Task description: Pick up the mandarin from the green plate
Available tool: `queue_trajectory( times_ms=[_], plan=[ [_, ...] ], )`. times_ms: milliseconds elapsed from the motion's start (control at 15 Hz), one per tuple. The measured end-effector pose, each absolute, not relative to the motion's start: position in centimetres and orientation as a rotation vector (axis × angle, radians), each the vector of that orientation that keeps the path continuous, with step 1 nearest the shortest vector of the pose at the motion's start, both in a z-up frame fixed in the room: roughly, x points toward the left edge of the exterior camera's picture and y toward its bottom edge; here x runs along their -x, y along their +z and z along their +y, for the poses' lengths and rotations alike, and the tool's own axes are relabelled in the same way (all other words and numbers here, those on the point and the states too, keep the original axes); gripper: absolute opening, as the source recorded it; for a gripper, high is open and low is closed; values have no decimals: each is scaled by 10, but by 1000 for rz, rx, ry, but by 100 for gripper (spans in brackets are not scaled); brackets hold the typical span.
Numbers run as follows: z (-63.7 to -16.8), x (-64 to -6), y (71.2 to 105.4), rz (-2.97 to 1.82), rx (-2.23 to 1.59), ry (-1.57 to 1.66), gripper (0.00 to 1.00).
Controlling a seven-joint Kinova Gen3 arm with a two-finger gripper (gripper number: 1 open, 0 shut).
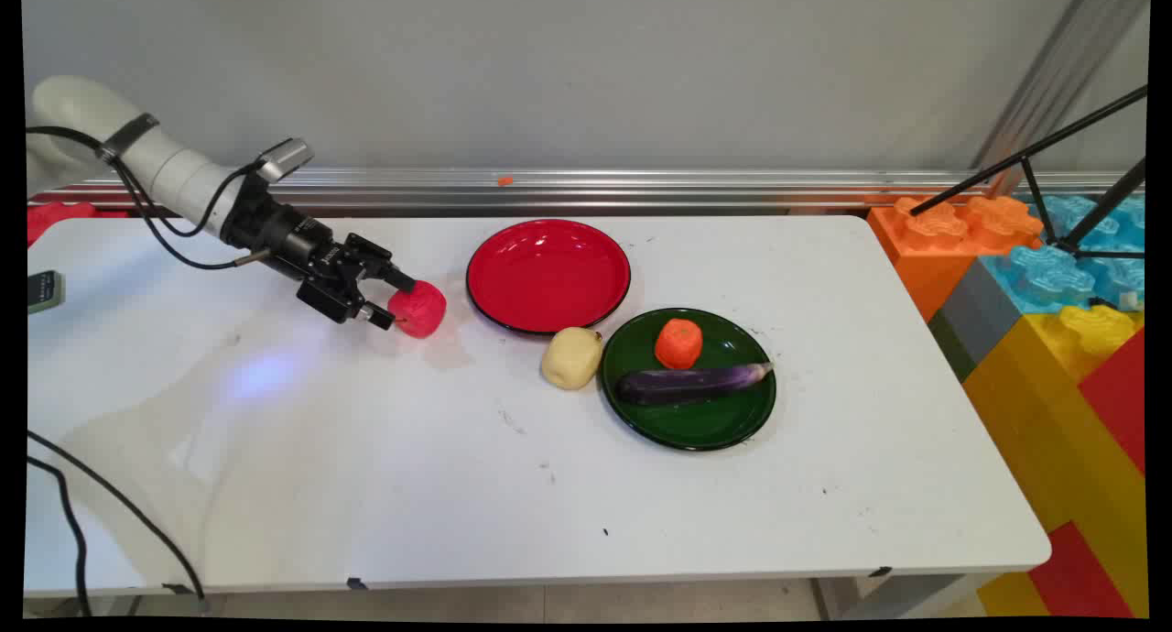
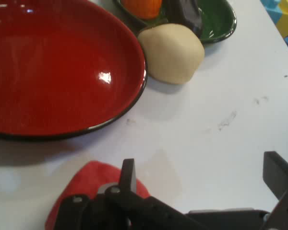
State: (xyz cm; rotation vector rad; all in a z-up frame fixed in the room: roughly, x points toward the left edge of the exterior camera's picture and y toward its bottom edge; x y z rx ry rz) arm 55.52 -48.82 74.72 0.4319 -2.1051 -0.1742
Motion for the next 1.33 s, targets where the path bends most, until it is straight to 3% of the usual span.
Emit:
queue_trajectory(
  times_ms=[1333],
  plan=[
    [-529,-446,770,-2015,-291,-141,100]
  ],
)
